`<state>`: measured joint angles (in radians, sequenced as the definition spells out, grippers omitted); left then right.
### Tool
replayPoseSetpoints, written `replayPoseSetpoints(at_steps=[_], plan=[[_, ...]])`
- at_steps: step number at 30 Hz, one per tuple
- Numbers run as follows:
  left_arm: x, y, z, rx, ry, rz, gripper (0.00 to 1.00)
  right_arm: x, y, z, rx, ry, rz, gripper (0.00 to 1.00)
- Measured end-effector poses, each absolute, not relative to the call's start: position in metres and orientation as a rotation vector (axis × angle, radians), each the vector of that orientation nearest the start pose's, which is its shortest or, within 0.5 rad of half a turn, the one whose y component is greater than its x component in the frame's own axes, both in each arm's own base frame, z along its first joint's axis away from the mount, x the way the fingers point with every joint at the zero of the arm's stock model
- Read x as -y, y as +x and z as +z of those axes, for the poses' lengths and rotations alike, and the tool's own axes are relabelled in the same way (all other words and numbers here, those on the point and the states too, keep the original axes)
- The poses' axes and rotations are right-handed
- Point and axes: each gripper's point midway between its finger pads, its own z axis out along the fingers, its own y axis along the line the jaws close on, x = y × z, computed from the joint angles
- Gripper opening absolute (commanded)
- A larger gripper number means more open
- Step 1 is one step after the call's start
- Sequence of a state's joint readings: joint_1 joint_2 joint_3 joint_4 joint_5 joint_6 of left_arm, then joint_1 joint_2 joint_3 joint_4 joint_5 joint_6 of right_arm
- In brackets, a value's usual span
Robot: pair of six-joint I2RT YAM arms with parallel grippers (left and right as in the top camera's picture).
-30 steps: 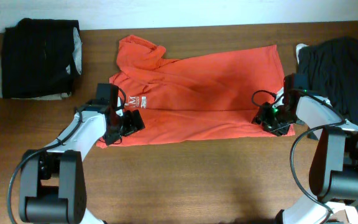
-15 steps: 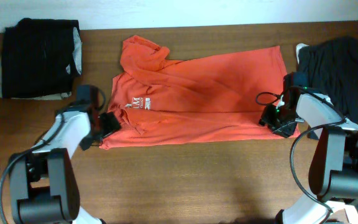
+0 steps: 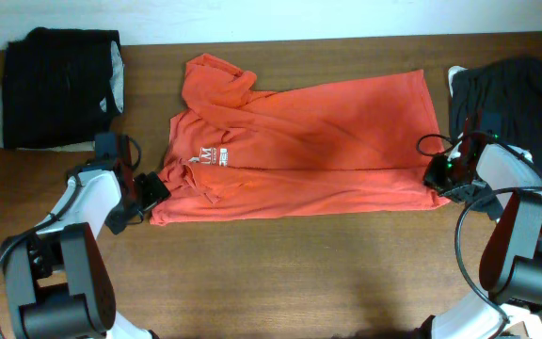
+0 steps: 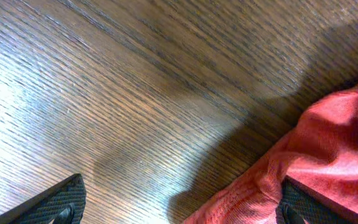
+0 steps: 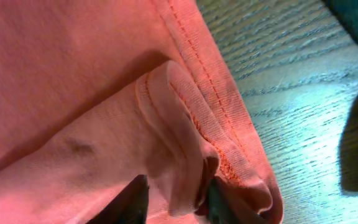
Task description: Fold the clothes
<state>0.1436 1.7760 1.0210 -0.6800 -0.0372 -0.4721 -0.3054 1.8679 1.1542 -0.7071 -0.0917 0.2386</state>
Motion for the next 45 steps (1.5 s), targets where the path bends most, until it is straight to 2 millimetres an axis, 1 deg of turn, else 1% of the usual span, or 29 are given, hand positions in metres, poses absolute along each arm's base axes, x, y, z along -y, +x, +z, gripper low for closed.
replayPoseSetpoints(at_steps=[2, 5, 7, 9, 11, 12, 13, 14, 15, 16, 17, 19, 21, 22, 23, 29, 30, 31, 34, 35, 36, 37, 39, 40, 41, 42, 43, 44, 45], plan=[[-0.052, 0.322, 0.004, -2.862, -0.913, 0.013, 0.94, 0.093, 0.347, 0.007, -2.880, 0.789, 0.129, 0.15], [-0.052, 0.322, 0.004, -2.862, -0.913, 0.011, 0.94, 0.094, 0.347, 0.004, -2.886, 0.792, 0.117, 0.10], [-0.052, 0.322, 0.004, -2.862, -0.913, 0.011, 0.94, 0.095, 0.347, 0.004, -2.885, 0.790, 0.111, 0.10], [-0.052, 0.322, 0.004, -2.862, -0.913, 0.011, 0.94, 0.099, 0.360, 0.014, -2.852, 0.779, 0.108, 0.10], [-0.052, 0.322, 0.004, -2.862, -0.913, 0.011, 0.94, 0.101, 0.364, 0.017, -2.839, 0.775, 0.102, 0.12], [-0.052, 0.322, 0.004, -2.862, -0.913, 0.011, 0.94, 0.102, 0.364, 0.017, -2.839, 0.777, 0.090, 0.17], [-0.052, 0.322, 0.004, -2.862, -0.913, 0.011, 0.94, 0.105, 0.363, 0.017, -2.838, 0.786, 0.066, 0.18], [-0.052, 0.322, 0.004, -2.862, -0.913, 0.011, 0.95, 0.106, 0.363, 0.017, -2.840, 0.781, 0.054, 0.23], [-0.052, 0.322, 0.004, -2.862, -0.913, 0.010, 0.94, 0.107, 0.362, 0.017, -2.840, 0.781, 0.045, 0.25], [-0.052, 0.322, 0.004, -2.862, -0.913, 0.011, 0.94, 0.108, 0.362, 0.017, -2.840, 0.782, 0.040, 0.13], [-0.052, 0.322, 0.004, -2.862, -0.913, 0.010, 0.95, 0.108, 0.362, 0.017, -2.840, 0.781, 0.039, 0.09], [-0.052, 0.322, 0.004, -2.862, -0.913, 0.010, 0.95, 0.109, 0.362, 0.017, -2.837, 0.786, 0.034, 0.09], [-0.052, 0.322, 0.004, -2.862, -0.913, 0.010, 0.94, 0.110, 0.364, 0.018, -2.833, 0.781, 0.028, 0.13], [-0.051, 0.322, 0.004, -2.862, -0.913, 0.007, 0.94, 0.111, 0.366, 0.018, -2.823, 0.771, 0.026, 0.12], [-0.051, 0.322, 0.004, -2.862, -0.913, 0.006, 0.94, 0.111, 0.367, 0.018, -2.822, 0.766, 0.026, 0.04], [-0.051, 0.322, 0.004, -2.862, -0.913, 0.006, 0.94, 0.108, 0.369, 0.019, -2.822, 0.753, 0.054, 0.04], [-0.051, 0.322, 0.004, -2.862, -0.913, 0.006, 0.94, 0.108, 0.374, 0.023, -2.808, 0.748, 0.068, 0.04], [-0.051, 0.322, 0.004, -2.863, -0.913, 0.006, 0.94, 0.108, 0.385, 0.032, -2.775, 0.745, 0.095, 0.04], [-0.052, 0.325, 0.005, -2.852, -0.910, 0.003, 0.95, 0.115, 0.444, 0.082, -2.571, 0.672, 0.161, 0.04], [-0.052, 0.325, 0.005, -2.850, -0.909, 0.002, 0.94, 0.116, 0.450, 0.086, -2.544, 0.661, 0.167, 0.05], [-0.052, 0.326, 0.005, -2.848, -0.909, 0.001, 0.94, 0.116, 0.453, 0.088, -2.530, 0.654, 0.172, 0.25], [-0.052, 0.326, 0.005, -2.848, -0.908, 0.002, 0.94, 0.116, 0.456, 0.086, -2.525, 0.652, 0.176, 0.80], [-0.052, 0.327, 0.005, -2.844, -0.907, 0.001, 0.94, 0.116, 0.455, 0.065, -2.560, 0.679, 0.183, 0.98], [-0.052, 0.326, 0.005, -2.848, -0.909, 0.002, 0.94, 0.115, 0.451, 0.058, -2.587, 0.691, 0.186, 0.99], [-0.051, 0.324, 0.008, -2.864, -0.913, 0.004, 0.79, 0.115, 0.446, 0.055, -2.609, 0.701, 0.187, 0.99], [-0.051, 0.328, 0.022, -2.851, -0.909, -0.003, 0.62, 0.115, 0.435, 0.057, -2.657, 0.732, 0.193, 0.95], [-0.053, 0.343, 0.048, -2.773, -0.878, -0.028, 0.36, 0.118, 0.426, 0.064, -2.696, 0.768, 0.195, 0.67], [-0.050, 0.361, 0.082, -2.672, -0.817, -0.069, 0.14, 0.118, 0.416, 0.071, -2.741, 0.801, 0.200, 0.37], [-0.036, 0.378, 0.121, -2.572, -0.724, -0.144, 0.07, 0.114, 0.404, 0.075, -2.785, 0.822, 0.208, 0.32]])
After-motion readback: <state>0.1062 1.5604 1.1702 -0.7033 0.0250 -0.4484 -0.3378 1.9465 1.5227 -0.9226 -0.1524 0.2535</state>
